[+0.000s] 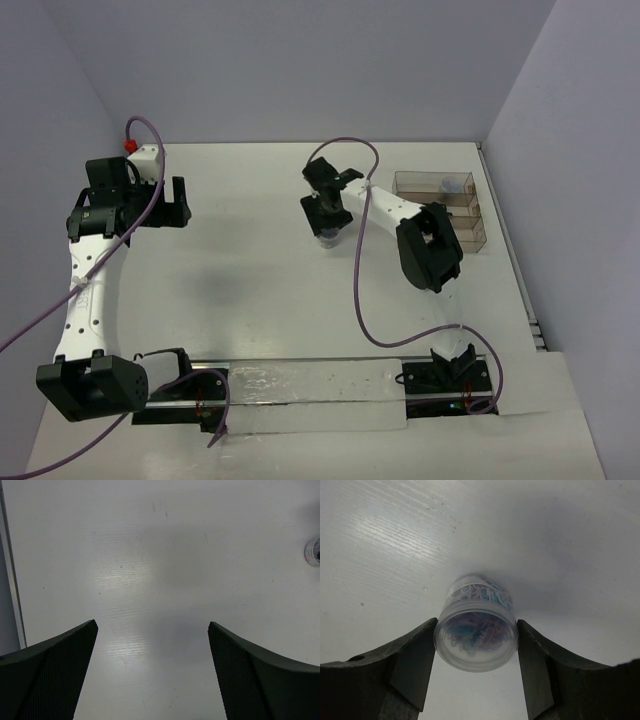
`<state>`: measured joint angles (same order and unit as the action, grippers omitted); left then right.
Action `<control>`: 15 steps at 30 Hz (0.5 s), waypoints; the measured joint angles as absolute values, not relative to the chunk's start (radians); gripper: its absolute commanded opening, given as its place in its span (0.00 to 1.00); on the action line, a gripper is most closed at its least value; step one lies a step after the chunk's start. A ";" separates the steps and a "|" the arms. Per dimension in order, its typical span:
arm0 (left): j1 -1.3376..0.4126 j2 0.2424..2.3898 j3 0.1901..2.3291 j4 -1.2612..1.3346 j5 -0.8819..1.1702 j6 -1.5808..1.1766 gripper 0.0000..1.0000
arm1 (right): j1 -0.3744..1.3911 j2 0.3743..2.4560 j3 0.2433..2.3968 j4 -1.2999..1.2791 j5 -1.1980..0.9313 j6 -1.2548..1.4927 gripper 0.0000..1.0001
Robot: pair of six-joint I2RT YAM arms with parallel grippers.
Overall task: Sort the stationery into containers
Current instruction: Pick up the stationery from the center of the board, then place the stationery in the storage box.
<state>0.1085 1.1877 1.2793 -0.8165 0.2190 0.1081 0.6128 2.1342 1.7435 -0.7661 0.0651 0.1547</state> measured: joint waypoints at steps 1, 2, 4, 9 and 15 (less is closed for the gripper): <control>0.109 1.188 1.279 -0.817 0.221 0.108 0.99 | 0.613 2.134 1.744 -0.767 0.065 0.154 0.00; 0.109 1.188 1.279 -0.817 0.222 0.108 0.99 | 0.610 2.132 1.744 -0.769 0.065 0.151 0.00; 0.109 1.188 1.279 -0.817 0.223 0.108 0.99 | 0.602 2.120 1.744 -0.776 0.062 0.147 0.00; 0.109 1.188 1.279 -0.817 0.231 0.109 0.99 | 0.506 2.027 1.759 -0.774 0.060 0.157 0.00; 0.113 1.178 1.266 -0.811 0.239 0.111 0.99 | 0.202 1.929 1.838 -0.674 0.065 0.227 0.00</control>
<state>0.1133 1.1783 1.2656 -0.8111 0.2385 0.1112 0.2025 1.9290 1.8385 -0.6740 0.0652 0.2274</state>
